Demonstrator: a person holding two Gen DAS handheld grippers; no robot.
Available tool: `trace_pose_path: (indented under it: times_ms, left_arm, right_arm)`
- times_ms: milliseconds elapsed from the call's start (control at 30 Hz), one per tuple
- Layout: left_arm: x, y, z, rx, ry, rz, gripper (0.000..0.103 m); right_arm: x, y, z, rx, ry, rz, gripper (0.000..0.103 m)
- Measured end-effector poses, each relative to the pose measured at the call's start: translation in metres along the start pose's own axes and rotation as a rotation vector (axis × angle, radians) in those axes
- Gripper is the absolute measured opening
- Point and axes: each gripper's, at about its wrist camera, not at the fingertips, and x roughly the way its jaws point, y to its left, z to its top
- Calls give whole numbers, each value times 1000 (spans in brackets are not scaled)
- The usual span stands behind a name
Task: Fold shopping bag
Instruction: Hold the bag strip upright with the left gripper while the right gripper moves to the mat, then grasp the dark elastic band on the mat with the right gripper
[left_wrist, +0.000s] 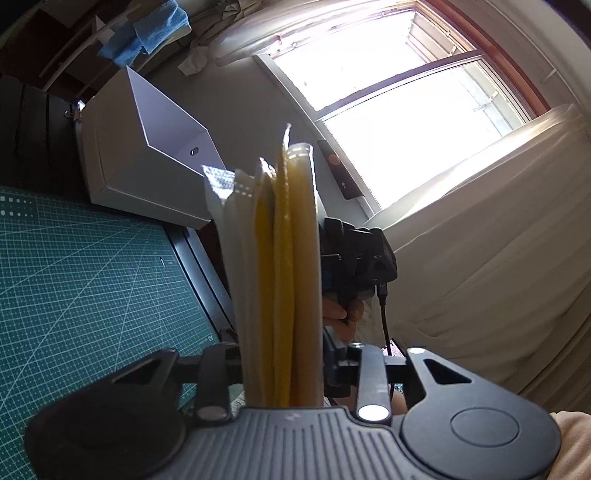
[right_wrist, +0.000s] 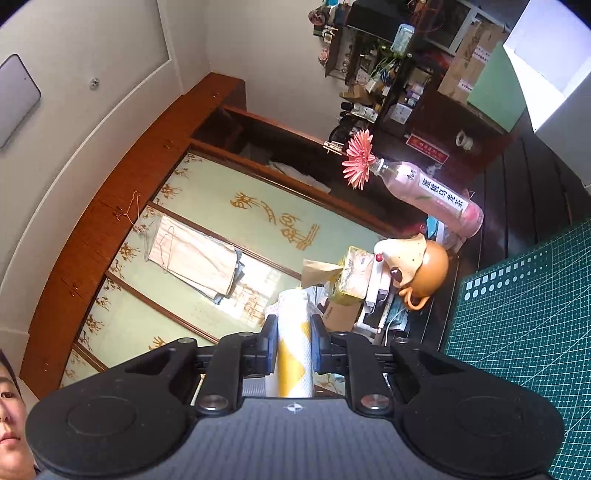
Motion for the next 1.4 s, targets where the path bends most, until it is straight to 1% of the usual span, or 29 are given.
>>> trace_pose_path:
  times_ms: [100, 133, 167, 233, 267, 300, 367, 433, 467, 500, 533, 600, 633, 667, 700, 733, 767, 800, 833, 900, 967, 1000, 1033, 1067, 1100, 1167, 1233, 1333, 1400]
  left_arm:
    - [1, -4, -1, 17, -27, 24, 12]
    - [1, -6, -1, 23, -37, 47, 11]
    - [2, -8, -3, 29, -60, 92, 11]
    - [0, -8, -4, 26, -107, 180, 11]
    - [-1, -7, -4, 23, -123, 215, 11]
    - [-1, -7, -3, 24, -140, 259, 11]
    - [-2, -10, -6, 41, -215, 409, 11]
    - [0, -12, -7, 90, -271, 558, 11]
    - [2, -13, -7, 120, -285, 617, 11]
    - [2, -14, -7, 137, -299, 651, 11]
    - [1, -15, -8, 140, -307, 662, 11]
    - [2, -13, -6, 133, -338, 702, 11]
    - [3, -11, -3, 120, -319, 696, 11]
    - [5, -11, -1, 106, -293, 706, 11]
    - [9, -10, 0, 102, -268, 744, 11]
    - [16, -8, 3, 101, -229, 816, 11]
    - [20, -7, 3, 99, -206, 863, 11]
    - [21, -5, -1, 101, -199, 899, 11]
    - [25, -2, -3, 108, -192, 945, 11]
    - [29, -1, -8, 135, -177, 985, 11]
    - [34, -1, -11, 173, -168, 1031, 10]
    - [36, -2, -12, 202, -176, 1048, 10]
    - [38, -4, -12, 230, -179, 1054, 9]
    - [36, -5, -12, 225, -173, 1034, 9]
    - [35, -6, -12, 219, -167, 1014, 10]
    - [32, -6, -13, 201, -164, 983, 10]
    - [29, -6, -13, 183, -166, 958, 10]
    - [28, -6, -12, 187, -167, 943, 10]
    - [29, -8, -12, 200, -167, 940, 11]
  right_arm:
    - [-3, -1, 1, 6, -10, 2, 20]
    - [-3, -2, 1, 11, -18, -1, 24]
    - [-4, -2, 2, 12, -20, -12, 27]
    - [-5, 1, 4, -7, -27, -68, 29]
    - [-7, 4, 5, -24, -30, -116, 32]
    - [-10, 11, 7, -61, -35, -217, 34]
    - [-16, 24, 11, -135, -43, -420, 41]
    - [-22, 38, 15, -218, -45, -628, 41]
    - [-23, 47, 13, -301, -24, -754, 41]
    - [-23, 56, 9, -400, -5, -890, 41]
    - [-26, 63, 4, -475, 5, -991, 41]
    - [-34, 73, -3, -577, 27, -1169, 41]
    - [-40, 76, -4, -589, 24, -1235, 41]
    - [-47, 78, -4, -568, 17, -1273, 41]
    - [-54, 79, -3, -544, 14, -1304, 42]
    - [-61, 77, -1, -512, 29, -1314, 45]
    - [-66, 73, 0, -481, 55, -1333, 52]
    - [-71, 68, 2, -450, 80, -1353, 53]
    - [-75, 63, 4, -412, 114, -1375, 53]
    - [-79, 41, 7, -287, 222, -1431, 52]
    - [-84, 17, 7, -124, 304, -1439, 46]
    - [-86, 5, 6, -57, 332, -1449, 43]
    - [-88, -5, 4, -1, 359, -1461, 40]
    - [-89, -13, 2, 23, 382, -1486, 35]
    - [-89, -20, 0, 45, 401, -1510, 33]
    - [-91, -32, -4, 82, 402, -1537, 32]
    - [-95, -46, -9, 165, 402, -1548, 29]
    - [-100, -51, -11, 193, 383, -1533, 27]
    - [-102, -49, -12, 189, 362, -1508, 21]
